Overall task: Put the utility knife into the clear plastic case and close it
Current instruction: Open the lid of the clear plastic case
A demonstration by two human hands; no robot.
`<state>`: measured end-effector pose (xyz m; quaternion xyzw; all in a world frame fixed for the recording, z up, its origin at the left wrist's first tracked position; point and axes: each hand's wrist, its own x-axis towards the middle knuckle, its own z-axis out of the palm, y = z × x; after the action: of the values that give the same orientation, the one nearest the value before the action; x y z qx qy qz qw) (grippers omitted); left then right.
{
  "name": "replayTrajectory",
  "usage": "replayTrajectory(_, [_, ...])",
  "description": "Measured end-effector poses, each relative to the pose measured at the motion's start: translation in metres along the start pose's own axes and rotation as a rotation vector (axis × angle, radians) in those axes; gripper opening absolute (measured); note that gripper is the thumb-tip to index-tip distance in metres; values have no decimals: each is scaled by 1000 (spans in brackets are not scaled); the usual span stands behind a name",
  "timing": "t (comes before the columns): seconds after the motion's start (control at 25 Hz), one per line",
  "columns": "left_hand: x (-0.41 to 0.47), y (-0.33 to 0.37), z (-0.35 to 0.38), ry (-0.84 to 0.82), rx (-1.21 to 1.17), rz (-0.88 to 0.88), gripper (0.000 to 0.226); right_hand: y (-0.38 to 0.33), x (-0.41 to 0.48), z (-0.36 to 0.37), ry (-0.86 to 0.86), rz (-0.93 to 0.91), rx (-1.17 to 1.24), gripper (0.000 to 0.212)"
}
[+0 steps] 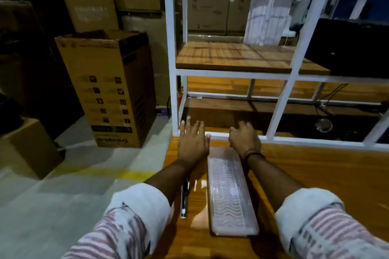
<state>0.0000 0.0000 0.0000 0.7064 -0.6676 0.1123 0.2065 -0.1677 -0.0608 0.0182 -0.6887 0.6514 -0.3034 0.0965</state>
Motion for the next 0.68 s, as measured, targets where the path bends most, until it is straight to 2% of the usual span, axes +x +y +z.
replayTrajectory(0.08, [-7, 11, 12, -110, -62, -80, 52, 13, -8, 14, -92, 173, 63, 43])
replayTrajectory(0.16, [-13, 21, 21, -145, -80, -108, 44, 29, -18, 29, -155, 249, 107, 42])
replayTrajectory(0.28, [-11, 23, 31, -196, -54, -54, 39, 35, -21, 41, -162, 278, 114, 44])
replayTrajectory(0.48, [2, 25, 48, -356, -207, -228, 29, 36, -20, 49, -130, 239, 113, 44])
replayTrajectory(0.68, [6, 31, 55, -321, -134, -237, 36, 43, -17, 55, -109, 227, 131, 45])
